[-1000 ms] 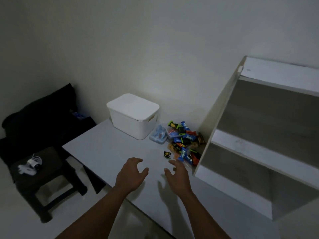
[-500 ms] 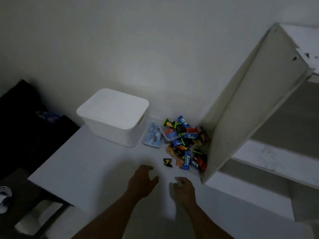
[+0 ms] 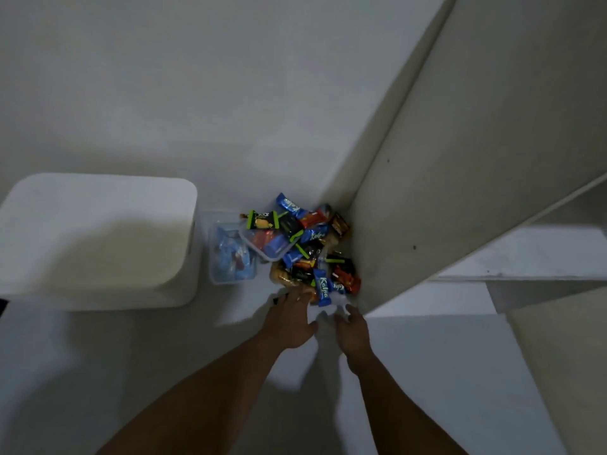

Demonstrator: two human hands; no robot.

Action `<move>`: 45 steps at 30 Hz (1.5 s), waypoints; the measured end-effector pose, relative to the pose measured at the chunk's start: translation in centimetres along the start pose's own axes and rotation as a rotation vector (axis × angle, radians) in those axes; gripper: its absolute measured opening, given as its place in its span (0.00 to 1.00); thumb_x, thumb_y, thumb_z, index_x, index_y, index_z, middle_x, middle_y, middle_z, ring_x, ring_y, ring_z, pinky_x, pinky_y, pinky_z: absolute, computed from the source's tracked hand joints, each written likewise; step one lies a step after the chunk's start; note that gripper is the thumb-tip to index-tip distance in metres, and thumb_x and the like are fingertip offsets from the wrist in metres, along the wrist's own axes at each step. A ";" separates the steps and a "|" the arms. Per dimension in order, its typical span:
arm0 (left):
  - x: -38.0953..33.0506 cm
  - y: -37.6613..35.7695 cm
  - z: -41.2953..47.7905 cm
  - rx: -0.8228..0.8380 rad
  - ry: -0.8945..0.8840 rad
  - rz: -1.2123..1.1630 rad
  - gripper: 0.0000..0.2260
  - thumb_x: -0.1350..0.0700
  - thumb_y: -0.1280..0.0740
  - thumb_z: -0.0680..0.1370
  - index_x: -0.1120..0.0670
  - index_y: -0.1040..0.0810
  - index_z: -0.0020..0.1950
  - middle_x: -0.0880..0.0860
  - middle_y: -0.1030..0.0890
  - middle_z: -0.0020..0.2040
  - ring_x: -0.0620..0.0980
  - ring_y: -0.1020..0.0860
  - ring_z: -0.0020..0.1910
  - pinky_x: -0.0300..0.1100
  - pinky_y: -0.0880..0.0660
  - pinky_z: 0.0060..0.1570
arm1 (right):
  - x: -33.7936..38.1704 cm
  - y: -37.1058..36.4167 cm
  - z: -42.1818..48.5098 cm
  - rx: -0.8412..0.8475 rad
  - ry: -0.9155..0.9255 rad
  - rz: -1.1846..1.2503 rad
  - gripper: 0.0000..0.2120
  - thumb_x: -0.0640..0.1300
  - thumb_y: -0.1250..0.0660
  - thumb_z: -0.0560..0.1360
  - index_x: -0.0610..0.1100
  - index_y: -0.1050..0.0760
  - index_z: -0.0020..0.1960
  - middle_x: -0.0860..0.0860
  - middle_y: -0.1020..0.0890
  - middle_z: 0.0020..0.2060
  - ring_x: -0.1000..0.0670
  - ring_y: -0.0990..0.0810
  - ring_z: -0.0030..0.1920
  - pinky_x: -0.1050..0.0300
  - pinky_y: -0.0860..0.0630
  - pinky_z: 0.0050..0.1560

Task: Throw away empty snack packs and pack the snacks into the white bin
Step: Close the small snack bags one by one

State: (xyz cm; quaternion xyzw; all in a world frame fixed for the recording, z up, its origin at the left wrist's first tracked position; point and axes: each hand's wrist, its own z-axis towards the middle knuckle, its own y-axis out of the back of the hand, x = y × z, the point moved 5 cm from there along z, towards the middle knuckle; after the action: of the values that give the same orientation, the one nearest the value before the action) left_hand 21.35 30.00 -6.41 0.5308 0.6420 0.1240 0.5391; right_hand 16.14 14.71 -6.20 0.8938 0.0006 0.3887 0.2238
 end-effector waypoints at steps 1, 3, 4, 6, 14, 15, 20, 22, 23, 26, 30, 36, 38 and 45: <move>0.1 -0.2 0.5 0.023 -0.029 0.010 0.35 0.43 0.33 0.76 0.50 0.41 0.79 0.51 0.43 0.80 0.55 0.44 0.79 0.55 0.40 0.74 | -0.6 -0.2 0.8 -0.041 -0.024 0.037 0.21 0.43 0.35 0.80 0.44 0.32 0.71 0.44 0.22 0.62 0.41 0.21 0.58 0.45 0.25 0.62; 0.3 -0.5 0.9 0.062 -0.053 0.041 0.37 0.43 0.33 0.76 0.50 0.45 0.80 0.50 0.46 0.81 0.55 0.46 0.79 0.53 0.41 0.74 | -1.4 -0.8 1.9 -0.077 -0.073 0.117 0.23 0.42 0.33 0.79 0.43 0.32 0.73 0.39 0.21 0.59 0.38 0.20 0.54 0.45 0.22 0.54; 0.3 -0.6 0.9 0.077 -0.059 0.070 0.37 0.43 0.33 0.76 0.50 0.46 0.80 0.50 0.46 0.81 0.55 0.46 0.79 0.53 0.41 0.74 | -1.8 -1.1 2.5 -0.084 -0.098 0.151 0.23 0.42 0.34 0.80 0.42 0.33 0.74 0.39 0.21 0.58 0.39 0.19 0.52 0.49 0.22 0.49; 0.1 -0.4 1.1 0.085 -0.070 0.131 0.35 0.43 0.33 0.75 0.49 0.43 0.79 0.49 0.45 0.80 0.55 0.42 0.77 0.52 0.39 0.72 | -0.7 -1.1 1.9 -0.129 -0.122 0.234 0.20 0.41 0.37 0.81 0.41 0.32 0.73 0.40 0.21 0.56 0.40 0.20 0.53 0.49 0.22 0.50; 0.2 0.6 0.2 0.010 -0.047 0.204 0.29 0.43 0.33 0.73 0.47 0.37 0.73 0.48 0.31 0.70 0.57 0.33 0.67 0.50 0.33 0.61 | 1.1 -1.6 2.6 -0.324 -0.211 0.685 0.12 0.37 0.32 0.76 0.43 0.19 0.59 0.45 0.17 0.50 0.45 0.18 0.49 0.50 0.20 0.52; 0.3 0.7 0.1 0.012 -0.031 0.191 0.30 0.43 0.33 0.74 0.47 0.38 0.73 0.48 0.31 0.71 0.57 0.33 0.67 0.51 0.34 0.62 | 1.3 -1.6 2.4 -0.339 -0.216 0.737 0.12 0.35 0.33 0.75 0.43 0.18 0.57 0.46 0.16 0.47 0.46 0.19 0.46 0.51 0.20 0.47; 1.2 0.9 0.1 -0.018 0.036 0.042 0.25 0.42 0.34 0.71 0.43 0.33 0.67 0.46 0.25 0.64 0.55 0.28 0.64 0.50 0.31 0.58 | 2.8 -2.0 2.1 -0.325 -0.083 0.680 0.14 0.33 0.35 0.74 0.47 0.17 0.51 0.45 0.15 0.45 0.44 0.16 0.45 0.50 0.18 0.45; 1.3 1.5 0.1 -0.091 0.050 -0.018 0.18 0.42 0.35 0.70 0.44 0.29 0.58 0.47 0.20 0.57 0.54 0.23 0.57 0.48 0.27 0.52 | 3.8 -1.4 1.5 -0.396 0.029 0.530 0.12 0.36 0.33 0.74 0.48 0.16 0.52 0.47 0.14 0.47 0.45 0.16 0.48 0.54 0.19 0.47; 1.1 2.0 0.1 -0.122 0.073 -0.055 0.16 0.42 0.35 0.70 0.45 0.27 0.55 0.48 0.19 0.54 0.54 0.21 0.54 0.47 0.26 0.49 | 4.4 -1.1 0.9 -0.424 0.082 0.469 0.11 0.36 0.33 0.76 0.45 0.16 0.54 0.48 0.15 0.48 0.49 0.17 0.48 0.59 0.21 0.48; 0.1 3.7 -0.4 -0.226 0.160 -0.237 0.19 0.36 0.37 0.67 0.45 0.26 0.52 0.47 0.20 0.49 0.53 0.21 0.49 0.49 0.24 0.47 | 6.7 -0.1 -0.7 -0.509 0.259 0.341 0.09 0.35 0.33 0.77 0.45 0.17 0.52 0.48 0.16 0.50 0.56 0.19 0.48 0.70 0.27 0.50; -1.1 5.5 -0.4 -0.290 0.141 -0.306 0.22 0.42 0.34 0.69 0.48 0.26 0.60 0.50 0.23 0.57 0.53 0.24 0.57 0.50 0.25 0.53 | 8.7 0.4 -1.9 -0.526 0.366 0.279 0.09 0.37 0.33 0.78 0.42 0.16 0.54 0.47 0.15 0.49 0.50 0.17 0.51 0.69 0.25 0.50; -2.4 9.6 0.0 -0.331 0.033 -0.656 0.11 0.51 0.34 0.80 0.49 0.24 0.61 0.46 0.20 0.54 0.43 0.22 0.50 0.46 0.22 0.51 | 12.6 1.5 -4.4 -0.387 0.498 0.321 0.08 0.33 0.33 0.77 0.38 0.17 0.52 0.48 0.15 0.42 0.58 0.17 0.41 0.68 0.23 0.43; -2.9 11.9 -0.2 -0.385 0.007 -0.771 0.13 0.52 0.36 0.81 0.50 0.25 0.66 0.48 0.19 0.58 0.42 0.21 0.52 0.43 0.23 0.52 | 13.4 1.4 -5.0 -0.322 0.476 0.394 0.07 0.31 0.33 0.77 0.37 0.18 0.52 0.50 0.16 0.38 0.62 0.20 0.32 0.70 0.24 0.34; -3.1 16.8 -1.7 -0.542 -0.017 -0.835 0.15 0.56 0.36 0.82 0.56 0.23 0.68 0.52 0.19 0.63 0.48 0.21 0.60 0.46 0.24 0.62 | 16.7 1.3 -7.2 -0.381 0.548 0.464 0.08 0.30 0.33 0.76 0.37 0.20 0.52 0.51 0.17 0.43 0.60 0.19 0.43 0.71 0.23 0.45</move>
State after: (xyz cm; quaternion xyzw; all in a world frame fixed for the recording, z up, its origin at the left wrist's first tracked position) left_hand 28.66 34.95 8.30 0.0702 0.7401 0.0555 0.6665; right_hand 22.58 19.32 10.20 0.6761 -0.2134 0.6458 0.2833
